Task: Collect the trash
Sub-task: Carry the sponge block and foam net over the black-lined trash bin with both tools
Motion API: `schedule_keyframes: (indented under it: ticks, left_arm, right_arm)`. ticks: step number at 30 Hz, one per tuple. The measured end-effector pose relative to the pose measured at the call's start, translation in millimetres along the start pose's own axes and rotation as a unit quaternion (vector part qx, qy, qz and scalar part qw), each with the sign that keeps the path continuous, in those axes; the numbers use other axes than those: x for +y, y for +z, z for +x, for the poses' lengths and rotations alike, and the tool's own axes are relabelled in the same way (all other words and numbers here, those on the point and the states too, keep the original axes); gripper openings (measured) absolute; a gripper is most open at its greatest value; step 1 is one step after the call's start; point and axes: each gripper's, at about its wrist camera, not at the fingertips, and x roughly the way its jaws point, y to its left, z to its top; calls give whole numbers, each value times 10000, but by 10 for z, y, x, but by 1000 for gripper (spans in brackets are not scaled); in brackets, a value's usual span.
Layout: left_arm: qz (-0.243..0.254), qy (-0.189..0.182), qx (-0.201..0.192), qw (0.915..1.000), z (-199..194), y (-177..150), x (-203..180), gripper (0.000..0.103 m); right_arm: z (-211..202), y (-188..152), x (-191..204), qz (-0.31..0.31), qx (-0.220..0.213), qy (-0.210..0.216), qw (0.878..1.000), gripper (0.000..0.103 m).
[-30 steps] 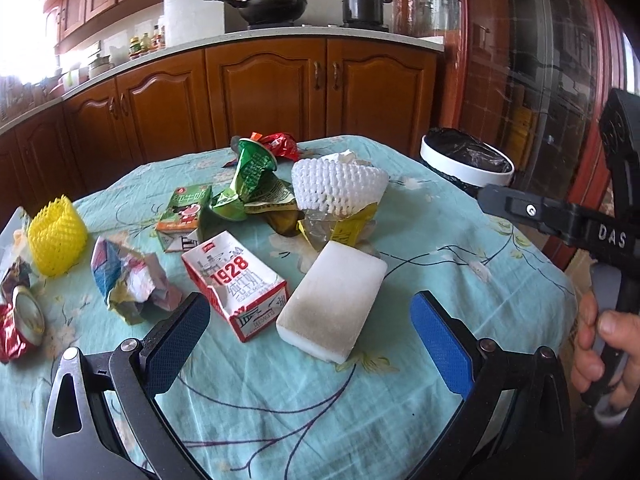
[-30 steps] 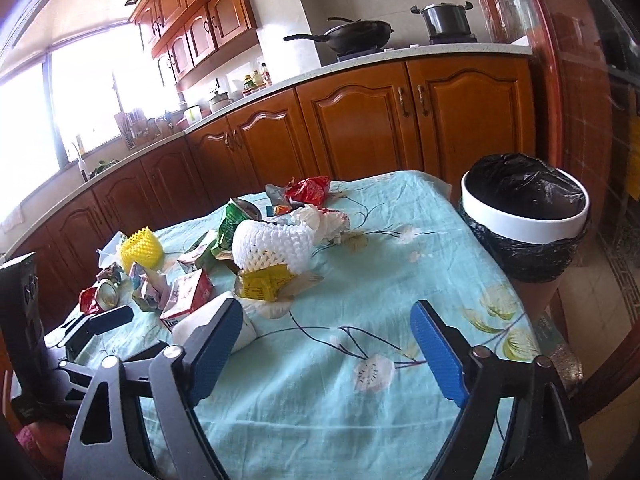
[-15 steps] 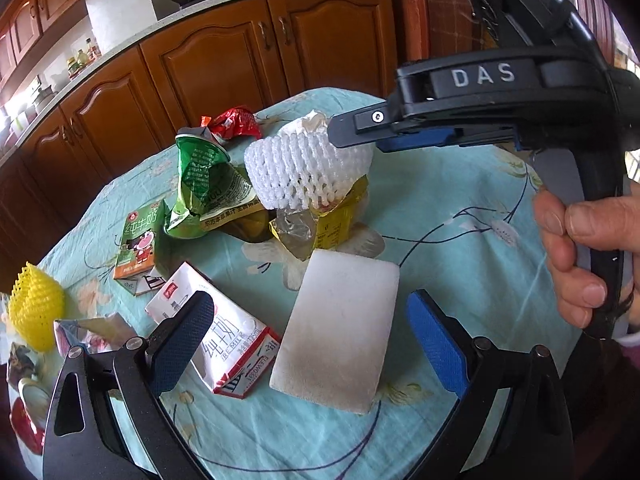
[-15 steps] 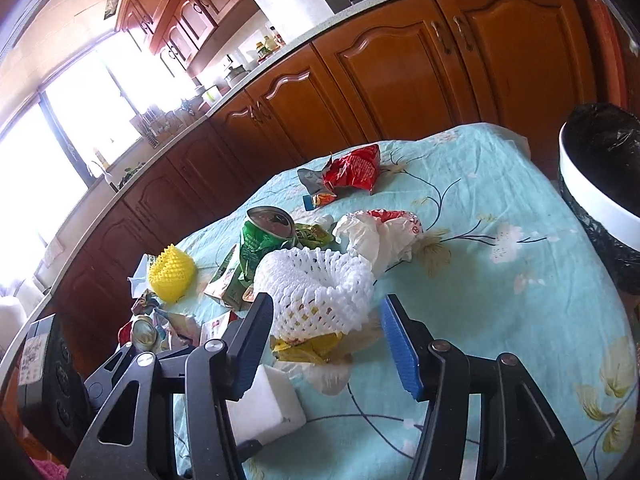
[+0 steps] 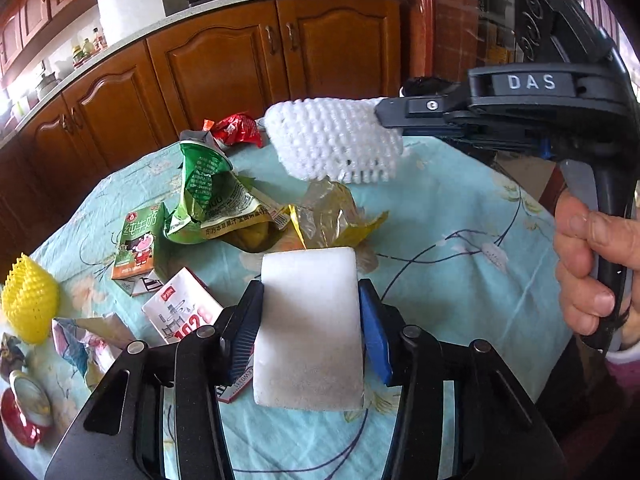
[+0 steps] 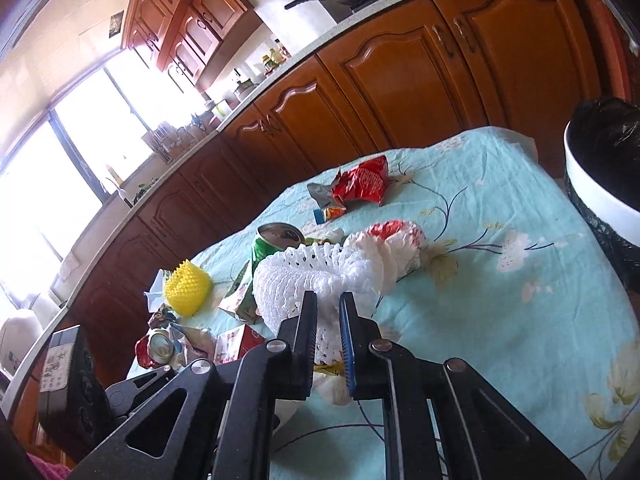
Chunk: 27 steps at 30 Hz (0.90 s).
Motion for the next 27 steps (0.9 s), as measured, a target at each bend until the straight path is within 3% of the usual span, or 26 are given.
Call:
schedule_keyframes:
  ticks: [7, 15, 27]
  left_arm:
    - [-722, -462, -366, 9956, -223, 190, 205, 45]
    - [-1309, -697, -603, 9871, -177, 457, 177, 45]
    - [-1277, -935, -509, 9861, 184, 935, -354, 45]
  right_arm:
    - [-480, 121, -53, 59, -592, -9, 9982, 10]
    - [-840, 61, -285, 160, -862, -464, 9951, 10]
    - [-1156, -44, -644, 250, -1013, -1086, 9886, 10]
